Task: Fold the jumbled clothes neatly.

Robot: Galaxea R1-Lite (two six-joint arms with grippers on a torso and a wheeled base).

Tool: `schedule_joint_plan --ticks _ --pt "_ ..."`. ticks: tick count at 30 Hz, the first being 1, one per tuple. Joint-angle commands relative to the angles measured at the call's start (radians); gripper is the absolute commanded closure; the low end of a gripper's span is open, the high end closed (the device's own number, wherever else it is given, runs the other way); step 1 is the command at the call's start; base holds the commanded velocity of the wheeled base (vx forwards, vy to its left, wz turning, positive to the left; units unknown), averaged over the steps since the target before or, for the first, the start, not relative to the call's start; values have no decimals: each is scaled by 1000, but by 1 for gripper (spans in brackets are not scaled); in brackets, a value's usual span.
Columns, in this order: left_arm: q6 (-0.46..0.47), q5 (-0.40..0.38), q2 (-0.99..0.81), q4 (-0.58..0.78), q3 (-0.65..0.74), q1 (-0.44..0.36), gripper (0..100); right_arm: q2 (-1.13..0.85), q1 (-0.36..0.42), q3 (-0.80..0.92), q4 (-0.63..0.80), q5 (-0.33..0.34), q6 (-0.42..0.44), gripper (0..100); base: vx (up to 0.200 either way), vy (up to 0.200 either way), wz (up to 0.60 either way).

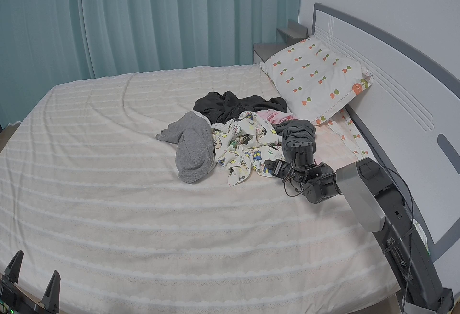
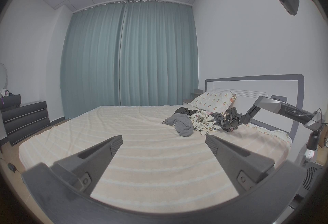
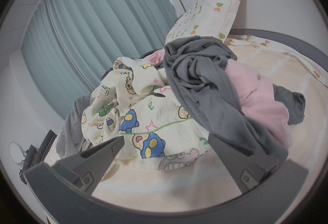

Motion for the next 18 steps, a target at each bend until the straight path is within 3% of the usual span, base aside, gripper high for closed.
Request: schedule_joint_plan --ticks 1,11,12,18 --pt "0 0 -16 0 16 0 0 15 -3 0 3 -2 0 0 0 0 0" --pt "0 0 -16 0 16 0 0 46 -12 0 52 -22 3 0 0 0 0" --pt "0 0 -16 0 16 0 0 49 -12 0 55 -27 3 100 0 0 0" --pt "0 0 -16 0 16 0 0 52 -12 0 57 -39 3 100 0 0 0"
